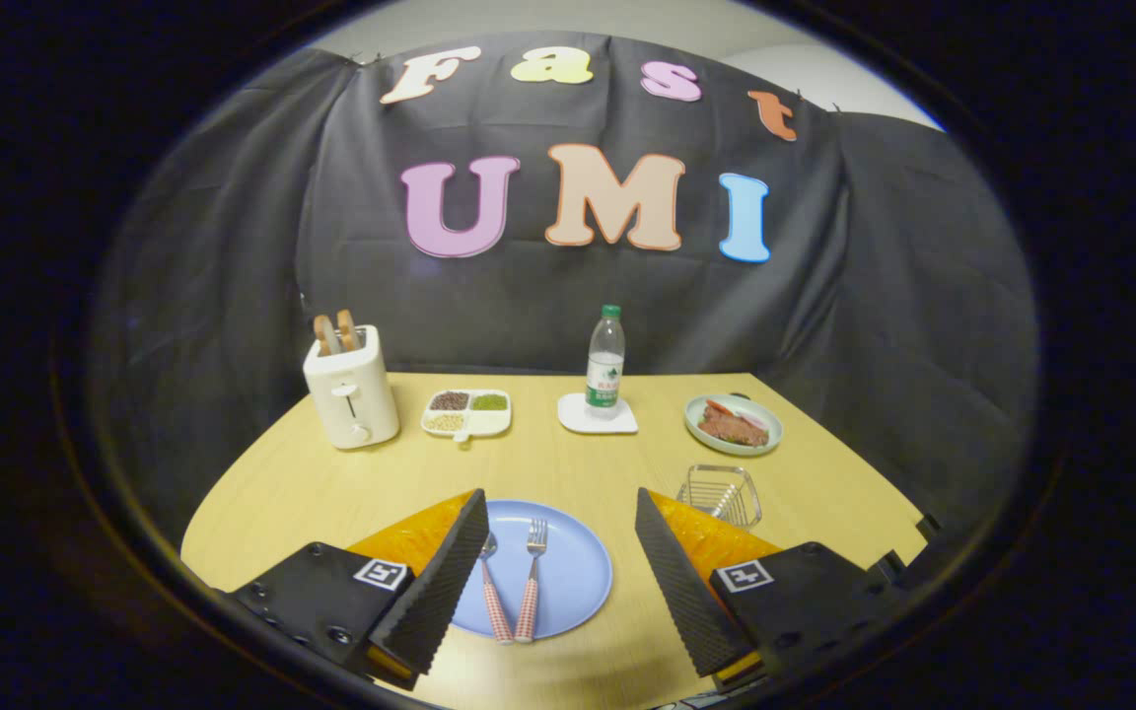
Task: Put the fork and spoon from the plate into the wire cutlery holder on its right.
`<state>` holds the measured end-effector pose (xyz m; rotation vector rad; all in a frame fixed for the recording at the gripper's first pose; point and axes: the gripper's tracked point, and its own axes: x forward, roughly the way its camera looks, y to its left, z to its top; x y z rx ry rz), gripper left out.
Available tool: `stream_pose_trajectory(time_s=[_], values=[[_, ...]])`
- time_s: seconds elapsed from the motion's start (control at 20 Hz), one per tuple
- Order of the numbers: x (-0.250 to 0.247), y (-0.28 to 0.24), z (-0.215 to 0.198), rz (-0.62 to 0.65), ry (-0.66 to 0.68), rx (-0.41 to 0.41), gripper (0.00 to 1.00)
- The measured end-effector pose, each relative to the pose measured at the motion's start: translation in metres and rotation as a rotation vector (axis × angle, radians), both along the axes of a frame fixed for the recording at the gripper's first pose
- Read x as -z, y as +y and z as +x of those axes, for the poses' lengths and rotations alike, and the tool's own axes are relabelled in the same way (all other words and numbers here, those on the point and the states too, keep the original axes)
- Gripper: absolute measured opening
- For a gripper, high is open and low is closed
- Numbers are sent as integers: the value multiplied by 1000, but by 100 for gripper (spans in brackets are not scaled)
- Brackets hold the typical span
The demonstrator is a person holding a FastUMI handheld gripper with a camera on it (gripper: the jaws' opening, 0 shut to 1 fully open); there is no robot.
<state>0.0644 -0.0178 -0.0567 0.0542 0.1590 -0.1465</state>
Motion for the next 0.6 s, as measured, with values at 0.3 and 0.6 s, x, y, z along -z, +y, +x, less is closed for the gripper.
stream_pose_trajectory(time_s=[0.3, 0.6], values=[[62, 3, 22, -21, 192, 55, 94], [104, 15, 39, 0, 321, 82, 93]])
